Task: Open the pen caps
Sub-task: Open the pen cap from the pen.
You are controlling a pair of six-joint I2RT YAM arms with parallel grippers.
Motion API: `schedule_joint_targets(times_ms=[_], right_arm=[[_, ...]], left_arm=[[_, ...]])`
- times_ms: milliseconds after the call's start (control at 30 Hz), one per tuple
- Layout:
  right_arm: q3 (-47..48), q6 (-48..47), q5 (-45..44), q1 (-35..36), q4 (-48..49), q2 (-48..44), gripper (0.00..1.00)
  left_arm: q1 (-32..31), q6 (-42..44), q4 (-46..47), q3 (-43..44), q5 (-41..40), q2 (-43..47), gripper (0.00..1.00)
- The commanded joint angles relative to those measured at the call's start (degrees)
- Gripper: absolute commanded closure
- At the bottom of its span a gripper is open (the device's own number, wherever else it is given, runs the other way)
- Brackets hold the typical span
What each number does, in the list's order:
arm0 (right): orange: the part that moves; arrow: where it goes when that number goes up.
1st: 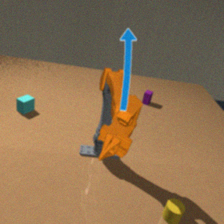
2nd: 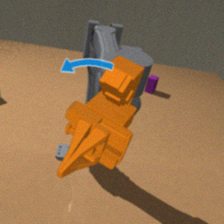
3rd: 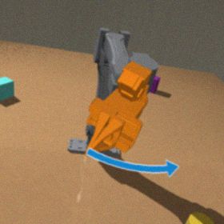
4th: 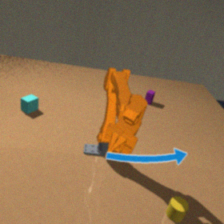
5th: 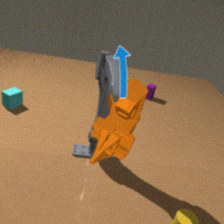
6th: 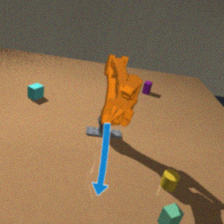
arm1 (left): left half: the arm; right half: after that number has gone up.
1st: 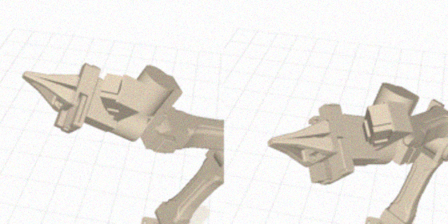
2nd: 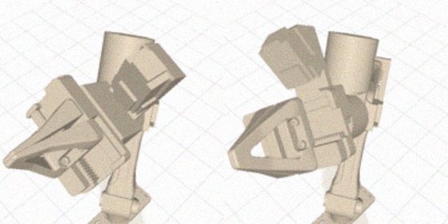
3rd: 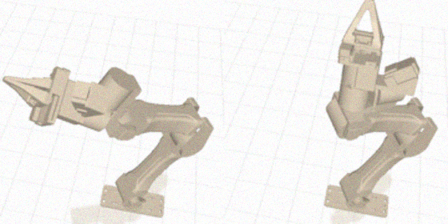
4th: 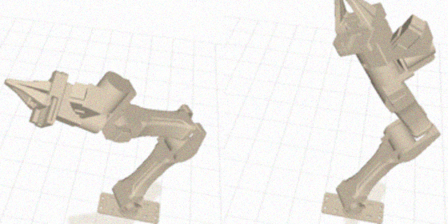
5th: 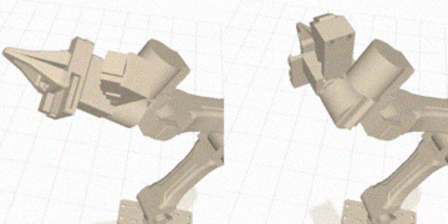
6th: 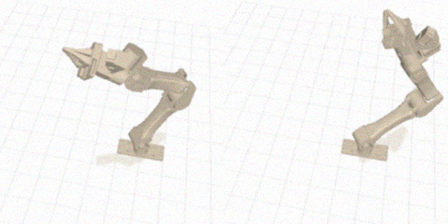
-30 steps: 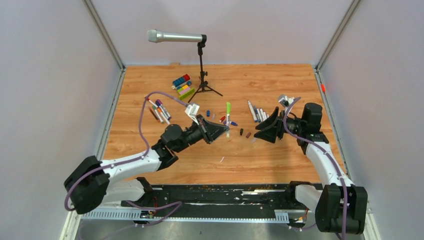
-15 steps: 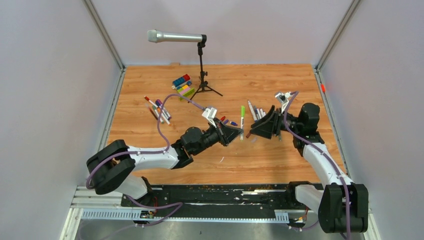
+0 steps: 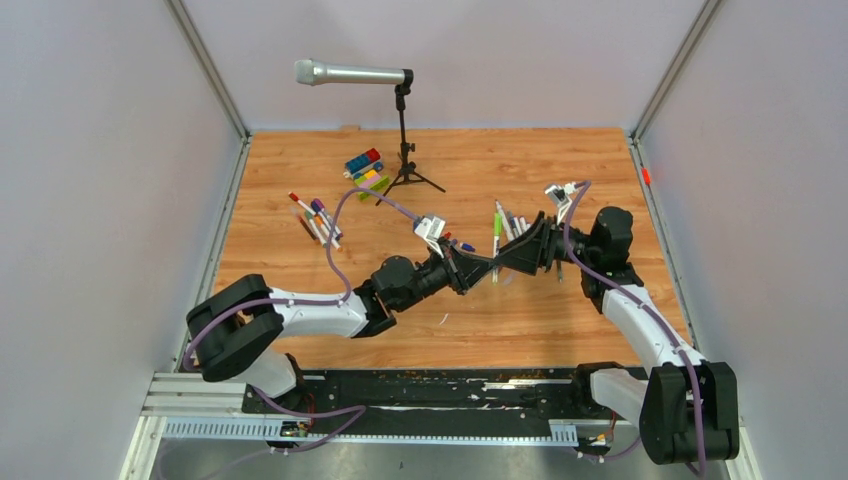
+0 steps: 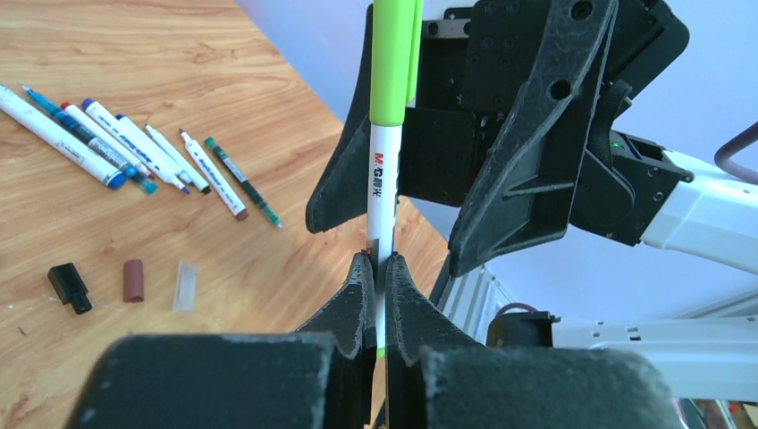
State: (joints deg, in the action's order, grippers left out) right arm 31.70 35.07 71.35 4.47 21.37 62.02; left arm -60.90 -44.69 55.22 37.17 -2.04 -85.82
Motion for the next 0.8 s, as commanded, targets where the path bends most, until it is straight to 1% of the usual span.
schedule_joint_targets(times_ms=[0,100,300,433,467,500,533,567,600,633,667,733,767], right_arm=[[0.0,2.3,-1.9,0.2,3.7,0.1,0.38],[-0.5,3.4,-2.6,0.2,4.9,0.2,0.43],[-1.4,4.4,-3.4,0.3,5.8,0.2,0.61],[-1.8,4.6,-3.0,0.6,6.3,0.2,0.71],[-1.8,4.5,-2.8,0.8,6.4,0.2,0.74],[-1.8,4.3,-2.5,0.9,6.5,0.2,0.8],[-1.7,4.1,-1.8,1.0,7.0,0.2,0.96],[-1.7,3.6,-1.4,1.1,7.1,0.2,1.0],[-1.5,3.0,-1.0,1.1,6.9,0.2,1.0],[-1.2,1.8,-0.5,1.1,6.3,0.1,1.0],[-0.8,0.1,0.1,1.1,4.9,0.0,1.0],[0.5,-4.7,1.2,1.1,0.6,-0.2,1.0],[1.0,-6.8,1.5,1.1,-1.2,-0.2,1.0]], left_arm=[[-1.0,-0.1,3.7,2.0,-1.1,-1.1,1.0],[-1.5,-0.2,4.0,2.4,-1.1,-1.7,1.0],[-2.0,-0.3,4.1,3.4,-0.9,-2.6,1.0],[-2.0,-0.3,4.1,3.6,-0.9,-2.8,1.0],[-2.0,-0.4,4.0,3.7,-0.9,-2.8,1.0],[-2.0,-0.5,3.9,3.8,-0.7,-2.8,0.98],[-2.0,-0.7,3.8,4.0,-0.4,-2.9,0.94],[-2.0,-0.9,3.6,4.1,0.0,-3.0,0.87],[-2.0,-1.2,3.4,4.2,0.4,-2.9,0.77],[-1.9,-1.5,2.6,4.1,0.8,-2.6,0.65],[-1.8,-1.3,1.5,4.0,1.6,-1.9,0.5],[-1.4,0.3,0.0,2.9,3.1,0.3,0.33],[-1.0,1.3,-0.5,1.6,3.5,1.7,0.26]])
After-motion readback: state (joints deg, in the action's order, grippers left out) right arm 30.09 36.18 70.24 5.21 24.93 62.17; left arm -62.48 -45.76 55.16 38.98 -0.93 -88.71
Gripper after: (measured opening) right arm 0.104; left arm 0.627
